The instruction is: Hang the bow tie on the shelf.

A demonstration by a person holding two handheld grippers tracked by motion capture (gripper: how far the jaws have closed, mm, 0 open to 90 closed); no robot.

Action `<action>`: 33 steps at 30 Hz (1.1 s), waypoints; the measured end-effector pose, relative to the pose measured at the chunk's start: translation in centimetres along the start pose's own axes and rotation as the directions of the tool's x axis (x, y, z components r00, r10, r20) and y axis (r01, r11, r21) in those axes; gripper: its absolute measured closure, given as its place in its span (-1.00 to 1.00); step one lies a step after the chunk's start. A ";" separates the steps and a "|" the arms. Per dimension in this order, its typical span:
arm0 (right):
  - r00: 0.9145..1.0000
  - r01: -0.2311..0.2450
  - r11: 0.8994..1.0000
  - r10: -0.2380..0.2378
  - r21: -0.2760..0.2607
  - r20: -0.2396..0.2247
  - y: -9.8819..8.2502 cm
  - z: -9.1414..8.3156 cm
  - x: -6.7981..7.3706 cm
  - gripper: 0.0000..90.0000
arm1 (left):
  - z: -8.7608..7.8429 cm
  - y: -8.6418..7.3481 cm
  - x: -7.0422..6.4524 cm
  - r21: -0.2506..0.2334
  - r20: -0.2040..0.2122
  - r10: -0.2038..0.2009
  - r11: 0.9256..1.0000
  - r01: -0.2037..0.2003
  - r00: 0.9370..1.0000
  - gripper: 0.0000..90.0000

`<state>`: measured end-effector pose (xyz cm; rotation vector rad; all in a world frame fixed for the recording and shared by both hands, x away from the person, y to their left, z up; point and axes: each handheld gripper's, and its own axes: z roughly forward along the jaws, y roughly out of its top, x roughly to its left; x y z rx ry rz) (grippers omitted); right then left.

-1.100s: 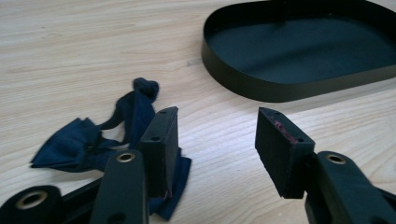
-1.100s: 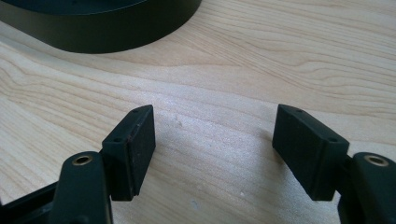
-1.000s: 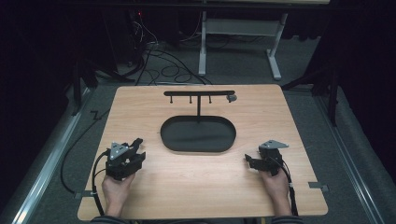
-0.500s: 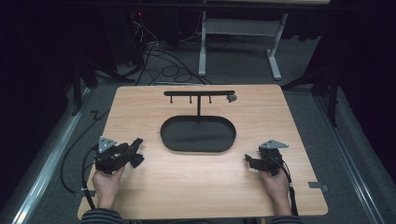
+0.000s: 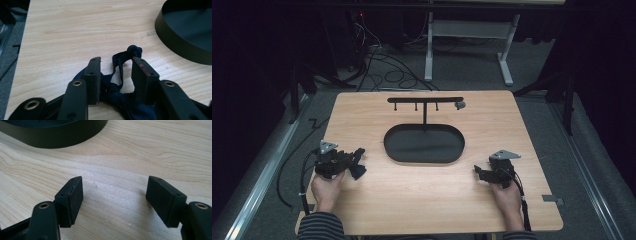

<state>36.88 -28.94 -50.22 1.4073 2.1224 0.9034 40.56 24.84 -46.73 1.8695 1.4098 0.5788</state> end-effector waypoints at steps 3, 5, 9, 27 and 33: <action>1.000 0.000 1.000 0.000 0.000 0.000 0.0 0.0 0.0 -0.30 | 0.6 -0.1 0.1 0.013 -0.004 -0.002 1.000 0.002 1.000 0.35; 1.000 0.001 1.000 -0.001 -0.001 0.000 0.0 0.0 0.0 -0.30 | 1.0 -0.1 0.2 0.018 -0.005 -0.003 1.000 0.004 1.000 0.37; 1.000 0.001 1.000 -0.001 -0.001 0.000 0.0 0.0 0.0 -0.30 | 1.6 -0.2 0.3 0.032 -0.009 -0.002 0.999 0.002 1.000 0.42; 1.000 0.000 1.000 0.000 0.000 0.000 0.0 0.0 0.0 -0.30 | 3.1 -0.6 0.2 0.101 -0.018 0.038 0.994 -0.036 0.999 0.87; 1.000 0.000 1.000 0.000 -0.001 -0.001 0.0 0.0 0.0 -0.30 | 2.1 -0.4 0.2 0.066 -0.019 0.039 0.997 -0.037 0.999 0.98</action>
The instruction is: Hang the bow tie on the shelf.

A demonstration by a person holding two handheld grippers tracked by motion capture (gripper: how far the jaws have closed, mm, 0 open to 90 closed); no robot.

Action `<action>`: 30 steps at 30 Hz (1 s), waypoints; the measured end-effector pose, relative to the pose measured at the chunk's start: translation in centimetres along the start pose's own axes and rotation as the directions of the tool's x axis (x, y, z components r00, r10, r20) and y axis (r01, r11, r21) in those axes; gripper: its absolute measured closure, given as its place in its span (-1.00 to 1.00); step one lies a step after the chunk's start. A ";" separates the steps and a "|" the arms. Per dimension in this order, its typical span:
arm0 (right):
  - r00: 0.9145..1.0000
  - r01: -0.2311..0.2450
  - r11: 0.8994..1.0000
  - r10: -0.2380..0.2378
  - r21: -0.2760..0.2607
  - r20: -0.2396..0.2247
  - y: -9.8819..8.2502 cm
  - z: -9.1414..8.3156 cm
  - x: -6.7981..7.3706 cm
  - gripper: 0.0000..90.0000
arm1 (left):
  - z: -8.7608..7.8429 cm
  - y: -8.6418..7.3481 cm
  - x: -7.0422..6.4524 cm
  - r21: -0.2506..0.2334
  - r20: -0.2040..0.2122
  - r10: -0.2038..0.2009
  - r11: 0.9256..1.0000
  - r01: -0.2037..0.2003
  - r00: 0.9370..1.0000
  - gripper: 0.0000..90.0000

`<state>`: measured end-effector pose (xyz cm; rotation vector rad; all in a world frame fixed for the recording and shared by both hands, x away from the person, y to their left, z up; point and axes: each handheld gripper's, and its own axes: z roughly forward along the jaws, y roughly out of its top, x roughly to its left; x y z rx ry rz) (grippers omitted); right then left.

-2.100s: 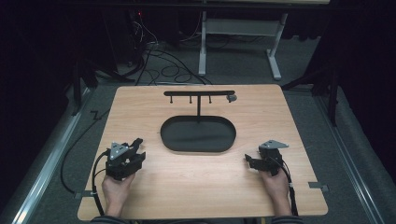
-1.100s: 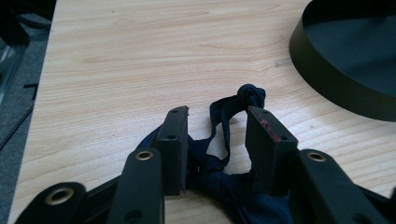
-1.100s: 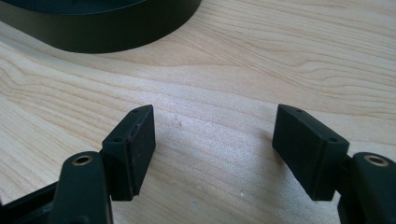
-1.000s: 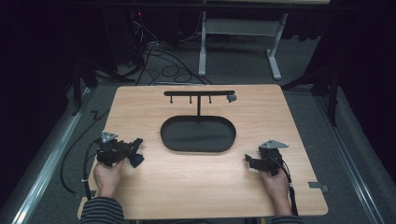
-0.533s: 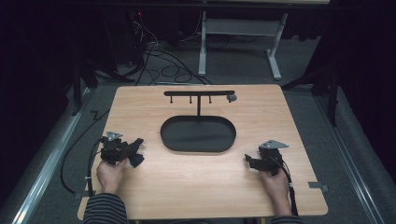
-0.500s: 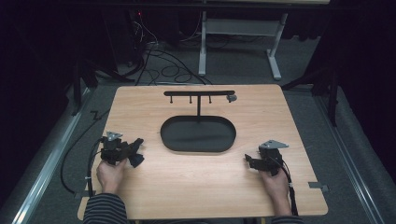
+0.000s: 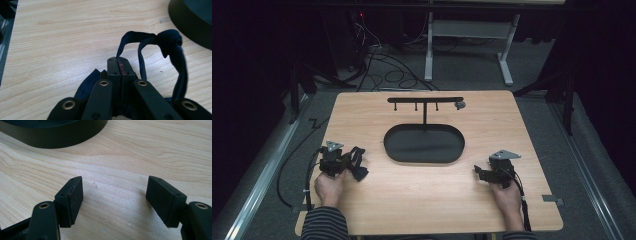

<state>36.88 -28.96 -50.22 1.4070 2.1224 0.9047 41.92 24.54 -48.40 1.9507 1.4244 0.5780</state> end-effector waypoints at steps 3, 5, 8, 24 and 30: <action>1.000 -0.002 1.000 0.002 0.000 -0.001 0.0 0.0 0.0 -0.30 | -0.4 0.0 -0.1 -0.008 -0.002 0.012 1.000 -0.012 1.000 0.98; 1.000 -0.001 1.000 0.001 0.000 -0.001 0.0 0.0 0.0 -0.30 | -0.8 0.1 -0.2 -0.023 0.000 0.012 1.000 -0.012 1.000 0.98; 1.000 0.000 1.000 0.000 0.000 -0.001 0.0 0.0 0.0 -0.30 | -1.4 0.2 -0.4 -0.048 0.010 0.010 0.999 -0.009 1.000 0.98; 1.000 0.000 1.000 0.000 -0.002 -0.003 0.0 0.0 0.0 -0.30 | -5.4 1.7 -1.7 -0.166 0.034 0.059 0.985 -0.053 0.998 0.98; 1.000 0.000 1.000 0.000 -0.001 -0.003 0.0 0.0 0.0 -0.30 | -6.5 2.5 -2.6 -0.202 0.036 0.091 0.976 -0.082 0.995 0.98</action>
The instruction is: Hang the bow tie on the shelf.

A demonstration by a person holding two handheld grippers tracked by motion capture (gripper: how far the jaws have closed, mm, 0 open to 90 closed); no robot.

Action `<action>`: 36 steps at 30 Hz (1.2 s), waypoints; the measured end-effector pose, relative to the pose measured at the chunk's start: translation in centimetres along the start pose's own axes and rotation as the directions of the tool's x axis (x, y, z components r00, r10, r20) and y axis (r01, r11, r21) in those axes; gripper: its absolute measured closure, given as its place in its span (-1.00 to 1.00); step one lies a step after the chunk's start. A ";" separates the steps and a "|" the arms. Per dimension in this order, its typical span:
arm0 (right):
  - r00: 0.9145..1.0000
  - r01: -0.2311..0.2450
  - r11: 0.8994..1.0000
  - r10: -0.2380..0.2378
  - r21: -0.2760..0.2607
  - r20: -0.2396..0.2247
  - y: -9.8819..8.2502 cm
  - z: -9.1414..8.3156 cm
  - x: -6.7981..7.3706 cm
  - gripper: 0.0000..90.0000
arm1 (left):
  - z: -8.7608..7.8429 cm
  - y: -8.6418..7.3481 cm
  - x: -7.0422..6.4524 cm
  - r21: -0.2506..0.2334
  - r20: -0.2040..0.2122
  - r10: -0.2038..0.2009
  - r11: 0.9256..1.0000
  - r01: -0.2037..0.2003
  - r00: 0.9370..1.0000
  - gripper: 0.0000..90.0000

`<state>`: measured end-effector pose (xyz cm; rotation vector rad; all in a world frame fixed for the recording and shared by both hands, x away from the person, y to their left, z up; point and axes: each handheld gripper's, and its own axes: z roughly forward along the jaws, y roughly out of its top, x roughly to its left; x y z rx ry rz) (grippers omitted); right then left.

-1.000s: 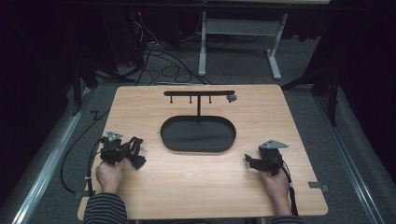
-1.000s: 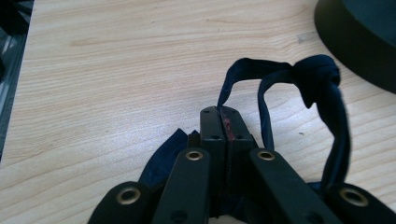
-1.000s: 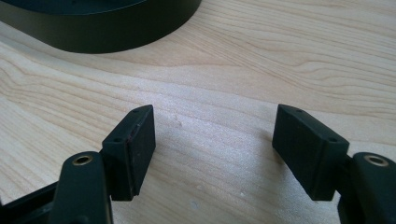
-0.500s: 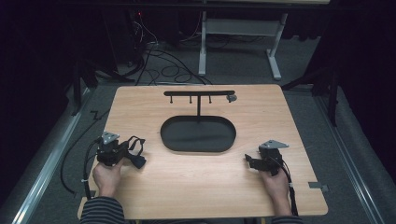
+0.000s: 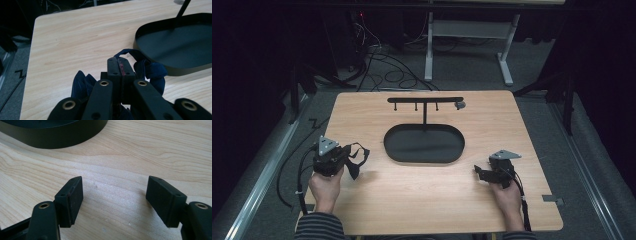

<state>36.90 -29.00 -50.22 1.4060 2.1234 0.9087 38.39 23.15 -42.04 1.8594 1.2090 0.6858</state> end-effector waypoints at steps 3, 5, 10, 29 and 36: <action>1.000 -0.002 1.000 0.002 0.001 -0.002 0.0 0.0 0.0 -0.30 | -0.2 0.5 -0.3 -0.010 0.007 0.011 1.000 -0.010 1.000 0.98; 1.000 -0.003 1.000 0.003 0.000 -0.002 0.0 0.0 0.0 -0.30 | -0.3 0.8 -0.5 -0.020 0.010 0.015 1.000 -0.015 1.000 0.98; 1.000 -0.005 1.000 0.005 0.000 -0.002 0.0 0.0 0.0 -0.30 | -0.4 1.3 -1.0 -0.030 0.021 0.030 0.999 -0.029 0.999 0.98; 1.000 -0.004 1.000 0.004 0.000 -0.004 0.0 0.0 -0.1 -0.30 | -0.1 3.5 -2.7 -0.055 0.066 0.075 0.996 -0.071 0.995 0.99; 1.000 -0.006 1.000 0.006 0.000 -0.005 0.0 0.0 -0.1 -0.30 | 0.0 4.4 -3.4 -0.070 0.083 0.092 0.994 -0.086 0.992 0.99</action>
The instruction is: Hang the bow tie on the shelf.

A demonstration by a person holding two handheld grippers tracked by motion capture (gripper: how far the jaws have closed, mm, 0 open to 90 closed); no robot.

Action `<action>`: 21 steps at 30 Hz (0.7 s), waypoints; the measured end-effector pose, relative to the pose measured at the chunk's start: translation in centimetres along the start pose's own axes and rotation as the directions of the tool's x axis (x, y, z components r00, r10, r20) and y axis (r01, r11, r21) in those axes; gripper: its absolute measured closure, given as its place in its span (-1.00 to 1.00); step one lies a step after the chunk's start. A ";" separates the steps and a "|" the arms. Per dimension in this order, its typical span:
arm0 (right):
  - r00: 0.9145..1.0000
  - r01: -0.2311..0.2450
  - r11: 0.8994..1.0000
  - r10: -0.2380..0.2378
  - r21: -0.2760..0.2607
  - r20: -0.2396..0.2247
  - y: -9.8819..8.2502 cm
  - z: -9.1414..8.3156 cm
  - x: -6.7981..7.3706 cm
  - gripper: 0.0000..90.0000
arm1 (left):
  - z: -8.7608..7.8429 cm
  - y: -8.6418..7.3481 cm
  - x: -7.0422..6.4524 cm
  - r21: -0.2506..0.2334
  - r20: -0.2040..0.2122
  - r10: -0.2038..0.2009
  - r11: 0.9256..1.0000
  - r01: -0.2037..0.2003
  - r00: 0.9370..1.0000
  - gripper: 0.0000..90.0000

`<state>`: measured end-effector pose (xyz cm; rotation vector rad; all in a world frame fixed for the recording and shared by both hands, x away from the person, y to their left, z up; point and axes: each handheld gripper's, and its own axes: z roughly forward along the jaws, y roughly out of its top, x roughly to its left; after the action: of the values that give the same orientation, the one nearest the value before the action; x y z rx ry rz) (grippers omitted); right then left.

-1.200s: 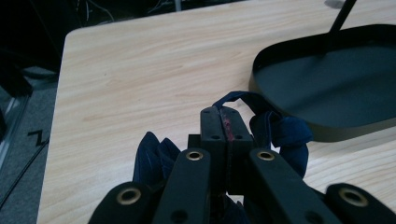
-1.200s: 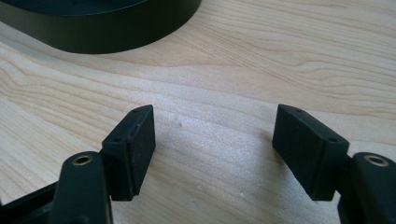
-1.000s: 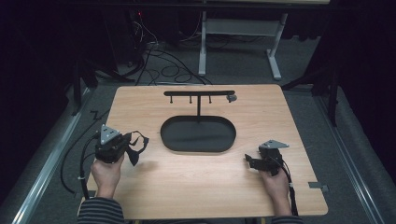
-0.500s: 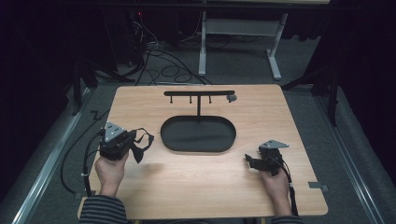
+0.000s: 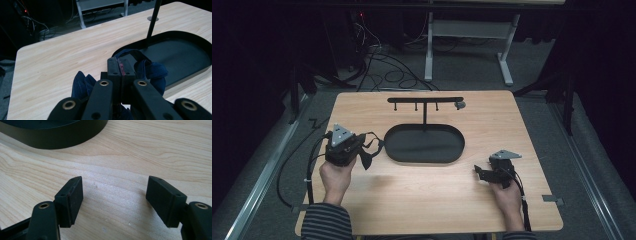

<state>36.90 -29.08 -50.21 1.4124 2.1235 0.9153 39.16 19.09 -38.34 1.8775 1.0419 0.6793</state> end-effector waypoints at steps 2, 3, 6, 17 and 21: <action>1.000 0.001 1.000 -0.001 -0.001 -0.001 0.0 0.0 0.0 -0.30 | 0.1 0.3 -0.1 -0.001 0.002 0.006 1.000 -0.006 1.000 0.99; 1.000 0.000 1.000 0.000 -0.001 -0.001 0.0 0.0 0.0 -0.30 | 0.1 0.4 -0.2 -0.003 0.005 0.006 1.000 -0.006 1.000 0.98; 1.000 0.000 1.000 0.000 -0.001 -0.002 0.0 0.0 0.0 -0.30 | 0.2 0.8 -0.5 -0.010 0.009 0.016 1.000 -0.016 1.000 0.98; 1.000 0.000 1.000 0.000 -0.001 -0.002 0.0 0.0 0.0 -0.31 | 0.4 2.2 -1.0 -0.033 0.024 0.042 0.999 -0.041 0.999 0.98; 1.000 0.001 1.000 -0.001 -0.001 -0.001 0.0 0.0 0.0 -0.31 | 0.4 2.9 -1.1 -0.044 0.028 0.054 0.998 -0.053 0.998 0.98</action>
<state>36.91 -29.10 -50.21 1.4110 2.1243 0.9172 40.10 17.10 -36.04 1.8780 0.9545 0.6985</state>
